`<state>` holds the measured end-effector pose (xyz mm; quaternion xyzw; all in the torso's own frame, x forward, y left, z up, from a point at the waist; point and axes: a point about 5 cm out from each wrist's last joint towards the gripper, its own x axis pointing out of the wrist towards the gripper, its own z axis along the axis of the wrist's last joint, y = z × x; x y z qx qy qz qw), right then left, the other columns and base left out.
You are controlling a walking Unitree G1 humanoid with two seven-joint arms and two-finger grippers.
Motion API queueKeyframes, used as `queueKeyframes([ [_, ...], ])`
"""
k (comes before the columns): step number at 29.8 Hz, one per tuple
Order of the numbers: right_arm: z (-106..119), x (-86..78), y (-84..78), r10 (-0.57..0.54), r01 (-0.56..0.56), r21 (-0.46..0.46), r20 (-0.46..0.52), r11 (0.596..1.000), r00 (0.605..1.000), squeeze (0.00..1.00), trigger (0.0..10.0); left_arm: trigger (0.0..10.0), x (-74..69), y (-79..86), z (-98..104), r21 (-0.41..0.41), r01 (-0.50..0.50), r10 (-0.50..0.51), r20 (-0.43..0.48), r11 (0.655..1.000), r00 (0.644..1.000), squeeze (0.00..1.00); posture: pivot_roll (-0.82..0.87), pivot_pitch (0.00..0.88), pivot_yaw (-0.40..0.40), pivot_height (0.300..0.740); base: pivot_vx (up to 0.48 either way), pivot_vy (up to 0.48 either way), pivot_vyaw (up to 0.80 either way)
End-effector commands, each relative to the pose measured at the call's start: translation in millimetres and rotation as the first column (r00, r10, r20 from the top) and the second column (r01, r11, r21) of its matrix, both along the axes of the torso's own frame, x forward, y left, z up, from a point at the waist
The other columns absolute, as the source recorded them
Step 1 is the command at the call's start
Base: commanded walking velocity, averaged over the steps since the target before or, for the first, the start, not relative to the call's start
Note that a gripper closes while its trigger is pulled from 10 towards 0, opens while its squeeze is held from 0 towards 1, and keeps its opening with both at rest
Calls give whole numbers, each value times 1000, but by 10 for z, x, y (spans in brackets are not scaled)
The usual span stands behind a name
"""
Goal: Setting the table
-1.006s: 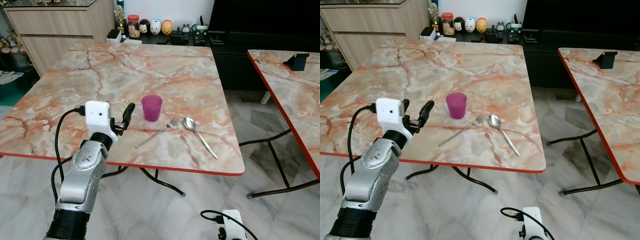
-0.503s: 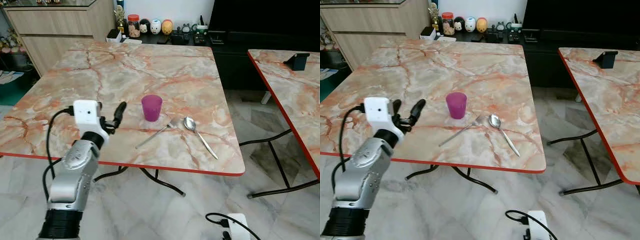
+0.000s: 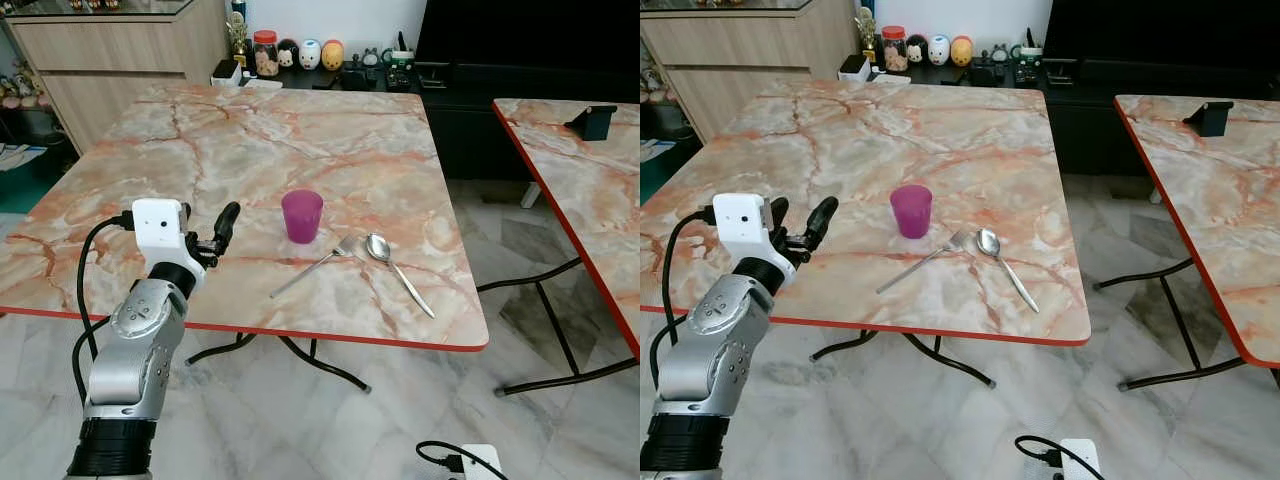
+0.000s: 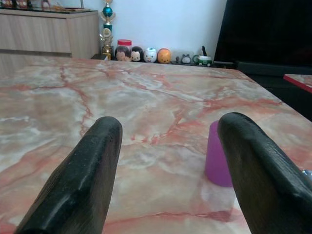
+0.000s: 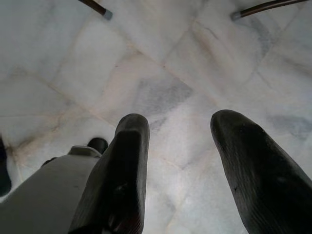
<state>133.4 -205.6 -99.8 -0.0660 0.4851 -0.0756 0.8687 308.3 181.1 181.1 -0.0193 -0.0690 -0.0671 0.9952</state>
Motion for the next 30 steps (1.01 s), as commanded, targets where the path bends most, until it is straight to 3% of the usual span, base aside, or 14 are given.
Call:
queueKeyframes([
  [1,0,21,33,2,-2,7,-1,1000,1000,0,10000,10000,26,4,36,26,0,0,11,1000,1000,0,3,3,-11,740,0,0,0],
  [10,0,95,176,-18,17,47,0,999,1000,0,10000,10000,48,141,62,53,-32,31,22,998,999,0,12,0,-15,740,0,0,-252],
  [17,-7,89,189,-31,32,45,-12,998,999,0,10000,10000,46,171,52,55,-39,38,23,998,999,0,7,0,-14,740,0,0,0],
  [30,32,184,157,-81,79,70,18,994,997,0,10000,10000,51,160,40,55,-38,36,29,998,999,0,11,0,-18,740,281,0,-107],
])
